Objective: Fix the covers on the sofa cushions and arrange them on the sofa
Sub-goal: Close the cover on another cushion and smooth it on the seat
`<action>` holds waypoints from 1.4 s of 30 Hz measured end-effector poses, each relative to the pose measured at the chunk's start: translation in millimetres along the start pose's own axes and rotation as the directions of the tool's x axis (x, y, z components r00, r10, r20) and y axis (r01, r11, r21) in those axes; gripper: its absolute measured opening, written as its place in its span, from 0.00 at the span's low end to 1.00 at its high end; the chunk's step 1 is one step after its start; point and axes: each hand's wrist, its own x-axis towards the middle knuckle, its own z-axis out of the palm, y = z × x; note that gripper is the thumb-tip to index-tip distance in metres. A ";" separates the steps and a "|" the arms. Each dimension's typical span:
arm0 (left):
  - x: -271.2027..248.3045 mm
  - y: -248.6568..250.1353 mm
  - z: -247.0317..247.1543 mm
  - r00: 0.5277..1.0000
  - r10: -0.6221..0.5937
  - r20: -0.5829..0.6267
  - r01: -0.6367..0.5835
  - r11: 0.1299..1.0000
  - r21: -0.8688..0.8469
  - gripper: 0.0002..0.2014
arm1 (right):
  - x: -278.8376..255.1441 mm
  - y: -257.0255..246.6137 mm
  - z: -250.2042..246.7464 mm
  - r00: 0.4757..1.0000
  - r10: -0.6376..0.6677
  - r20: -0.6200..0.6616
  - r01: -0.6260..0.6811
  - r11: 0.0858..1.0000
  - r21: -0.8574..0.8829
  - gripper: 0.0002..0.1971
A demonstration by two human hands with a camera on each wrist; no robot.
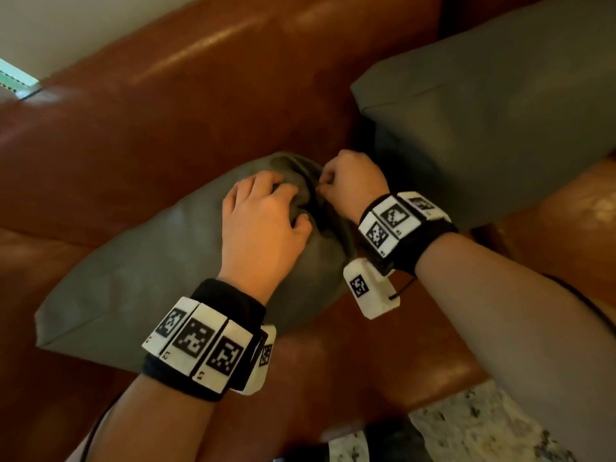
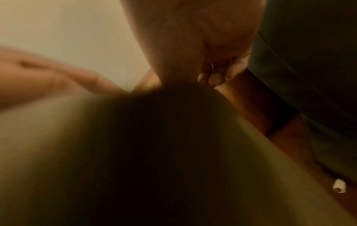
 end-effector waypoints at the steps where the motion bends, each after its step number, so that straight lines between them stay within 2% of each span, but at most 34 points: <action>1: -0.4 0.8 -2.4 1.000 -0.016 0.016 0.016 1.000 -0.006 0.20 | 2.2 -0.7 -4.5 0.999 0.016 0.036 -0.017 0.999 0.050 0.06; 6: 7.3 5.0 -27.1 0.975 -0.112 0.190 0.107 0.994 0.033 0.18 | 7.7 -6.5 -26.2 0.980 0.036 0.198 -0.080 0.972 0.221 0.06; 10: 40.3 16.3 -55.1 0.937 -0.152 0.313 0.139 0.988 0.063 0.06 | 11.1 -14.7 -40.6 0.941 0.081 0.328 -0.186 0.935 0.301 0.09; 13: 70.0 25.2 -71.4 0.938 -0.083 0.337 0.073 0.996 0.041 0.02 | 12.7 -19.9 -47.7 0.903 0.121 0.413 -0.264 0.914 0.309 0.06; 15: 88.4 27.7 -73.8 0.929 0.004 0.370 -0.033 0.997 0.074 0.06 | 13.4 -21.3 -50.8 0.875 0.137 0.464 -0.312 0.893 0.325 0.05; 17: 100.8 27.4 -71.3 0.891 0.029 0.453 -0.104 0.984 0.142 0.12 | 15.4 -21.6 -52.5 0.856 0.156 0.492 -0.357 0.868 0.346 0.09; 19: 107.9 25.2 -65.2 0.846 0.012 0.533 -0.129 0.975 0.183 0.12 | 17.5 -20.5 -51.9 0.840 0.186 0.510 -0.402 0.844 0.356 0.12; 20: 110.3 23.4 -61.7 0.839 0.015 0.544 -0.133 0.975 0.178 0.11 | 17.8 -20.2 -51.3 0.831 0.195 0.521 -0.423 0.831 0.363 0.12; 23: 116.2 18.5 -55.1 0.851 0.043 0.523 -0.133 0.982 0.134 0.06 | 15.8 -18.4 -50.7 0.810 0.199 0.551 -0.467 0.787 0.402 0.10; 25: 118.6 18.4 -56.0 0.851 0.026 0.524 -0.100 0.988 0.113 0.05 | 11.1 -16.5 -52.1 0.855 0.197 0.479 -0.440 0.765 0.470 0.08; 26: 120.3 18.6 -56.9 0.848 0.008 0.530 -0.075 0.992 0.105 0.05 | 6.2 -16.8 -52.6 0.904 0.186 0.385 -0.373 0.783 0.497 0.08; 27: 122.8 18.8 -57.6 0.843 -0.015 0.538 -0.047 0.994 0.101 0.06 | -0.1 -16.9 -52.2 0.953 0.148 0.266 -0.263 0.840 0.474 0.08; 28: 125.3 18.1 -57.9 0.834 -0.044 0.550 -0.016 0.995 0.103 0.08 | -7.0 -18.1 -50.6 0.981 0.088 0.170 -0.147 0.914 0.379 0.10; 30: 129.8 16.9 -57.1 0.799 -0.116 0.590 0.080 0.993 0.086 0.12 | -22.3 -23.8 -44.5 0.995 -0.011 0.096 0.001 0.995 0.102 0.14; 32: 131.7 16.5 -56.3 0.763 -0.164 0.625 0.174 0.984 0.046 0.15 | -29.1 -28.0 -38.2 0.998 -0.004 0.060 0.007 0.999 -0.049 0.18; 34: 133.4 17.0 -55.3 0.744 -0.177 0.644 0.215 0.976 0.020 0.18 | -23.7 -28.0 -34.5 1.000 0.027 0.012 -0.025 0.995 -0.100 0.21; 37: 135.2 15.2 -53.3 0.739 -0.192 0.645 0.277 0.960 -0.031 0.19 | -13.4 -26.6 -27.1 0.998 0.059 0.001 -0.059 0.996 -0.062 0.24; 42: 132.3 8.1 -53.6 0.734 -0.202 0.649 0.358 0.927 -0.117 0.15 | -3.6 -24.9 -11.8 0.996 0.085 -0.028 -0.084 0.996 0.025 0.17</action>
